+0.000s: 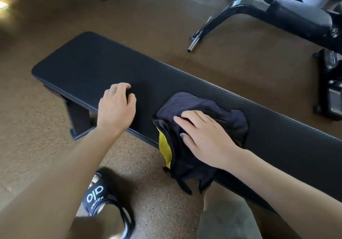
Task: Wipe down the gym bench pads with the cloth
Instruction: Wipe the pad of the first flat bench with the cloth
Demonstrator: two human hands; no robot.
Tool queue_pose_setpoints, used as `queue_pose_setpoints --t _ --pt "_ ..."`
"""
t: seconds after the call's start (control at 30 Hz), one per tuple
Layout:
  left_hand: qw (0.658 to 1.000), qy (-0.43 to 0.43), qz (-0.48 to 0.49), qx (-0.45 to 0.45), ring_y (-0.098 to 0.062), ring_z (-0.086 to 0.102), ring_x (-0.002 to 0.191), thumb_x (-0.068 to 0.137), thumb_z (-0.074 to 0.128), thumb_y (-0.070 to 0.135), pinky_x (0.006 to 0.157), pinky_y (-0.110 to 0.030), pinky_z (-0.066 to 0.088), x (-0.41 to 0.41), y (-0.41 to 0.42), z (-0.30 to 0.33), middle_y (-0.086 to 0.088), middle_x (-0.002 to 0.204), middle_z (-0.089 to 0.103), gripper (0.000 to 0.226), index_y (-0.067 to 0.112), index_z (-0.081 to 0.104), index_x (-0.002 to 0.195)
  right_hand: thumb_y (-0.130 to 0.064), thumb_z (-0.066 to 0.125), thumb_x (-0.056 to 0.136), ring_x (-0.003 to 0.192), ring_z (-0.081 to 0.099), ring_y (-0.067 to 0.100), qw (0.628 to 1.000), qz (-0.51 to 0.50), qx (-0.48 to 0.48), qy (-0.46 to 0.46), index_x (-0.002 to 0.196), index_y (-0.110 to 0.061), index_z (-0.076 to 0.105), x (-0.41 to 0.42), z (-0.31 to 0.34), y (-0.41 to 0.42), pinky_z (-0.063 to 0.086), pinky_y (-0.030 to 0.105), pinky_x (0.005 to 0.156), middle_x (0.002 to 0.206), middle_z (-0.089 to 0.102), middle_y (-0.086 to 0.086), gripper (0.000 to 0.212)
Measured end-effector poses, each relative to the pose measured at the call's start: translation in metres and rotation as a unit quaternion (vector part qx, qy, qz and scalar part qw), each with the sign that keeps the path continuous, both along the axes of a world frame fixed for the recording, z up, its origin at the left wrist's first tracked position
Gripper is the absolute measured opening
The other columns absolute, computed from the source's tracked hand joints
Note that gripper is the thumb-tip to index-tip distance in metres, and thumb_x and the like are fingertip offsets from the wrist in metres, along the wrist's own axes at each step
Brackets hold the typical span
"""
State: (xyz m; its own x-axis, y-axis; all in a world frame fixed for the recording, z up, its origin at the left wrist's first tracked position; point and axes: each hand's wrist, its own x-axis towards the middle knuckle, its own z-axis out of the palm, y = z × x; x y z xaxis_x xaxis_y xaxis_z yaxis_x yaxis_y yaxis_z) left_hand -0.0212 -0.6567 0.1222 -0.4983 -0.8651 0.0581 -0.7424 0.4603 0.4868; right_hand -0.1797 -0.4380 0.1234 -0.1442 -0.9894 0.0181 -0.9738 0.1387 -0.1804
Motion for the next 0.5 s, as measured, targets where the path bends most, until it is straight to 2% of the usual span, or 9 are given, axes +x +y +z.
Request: queue_pose_setpoints --t 0.1,0.2,0.37,0.5 --pt "0.998 -0.022 -0.008 -0.056 -0.034 0.044 0.128 0.105 0.043 0.026 0.111 -0.048 0.033 -0.002 0.006 -0.017 -0.006 0.141 0.05 0.032 0.015 0.058 0.132 -0.045 0.038 0.105 0.144 0.034 0.025 0.999 0.031 0.015 0.015 0.157 -0.021 0.041 0.003 -0.005 -0.001 0.02 0.038 0.124 0.154 0.039 0.006 0.057" --pt "0.995 -0.014 0.0 -0.101 -0.034 0.044 0.124 0.103 0.044 0.024 0.109 -0.049 0.032 -0.003 0.009 -0.032 -0.006 0.137 0.051 0.031 0.014 0.059 0.127 -0.063 0.035 0.102 0.158 0.014 0.026 0.999 0.019 0.038 0.024 0.161 -0.029 0.031 0.001 -0.01 -0.013 0.011 0.041 0.129 0.171 0.016 0.009 0.069" --pt "0.993 0.02 0.017 -0.118 -0.033 0.047 0.12 0.1 0.034 0.024 0.106 -0.047 0.035 -0.005 0.009 -0.035 -0.003 0.133 0.054 0.037 0.014 0.062 0.123 -0.06 0.029 0.103 0.158 0.016 0.027 1.0 -0.005 0.024 0.0 0.159 -0.035 0.034 -0.045 -0.022 -0.071 0.012 0.042 0.127 0.171 0.021 0.007 0.062" --pt "0.991 0.047 0.018 -0.122 -0.032 0.049 0.119 0.101 0.035 0.022 0.104 -0.046 0.038 -0.004 0.008 -0.036 -0.002 0.132 0.055 0.035 0.015 0.062 0.122 -0.056 0.021 0.104 0.154 0.025 0.034 0.993 -0.117 0.033 -0.002 0.161 -0.031 0.03 -0.097 -0.031 -0.147 0.019 0.047 0.123 0.167 0.029 0.012 0.063"
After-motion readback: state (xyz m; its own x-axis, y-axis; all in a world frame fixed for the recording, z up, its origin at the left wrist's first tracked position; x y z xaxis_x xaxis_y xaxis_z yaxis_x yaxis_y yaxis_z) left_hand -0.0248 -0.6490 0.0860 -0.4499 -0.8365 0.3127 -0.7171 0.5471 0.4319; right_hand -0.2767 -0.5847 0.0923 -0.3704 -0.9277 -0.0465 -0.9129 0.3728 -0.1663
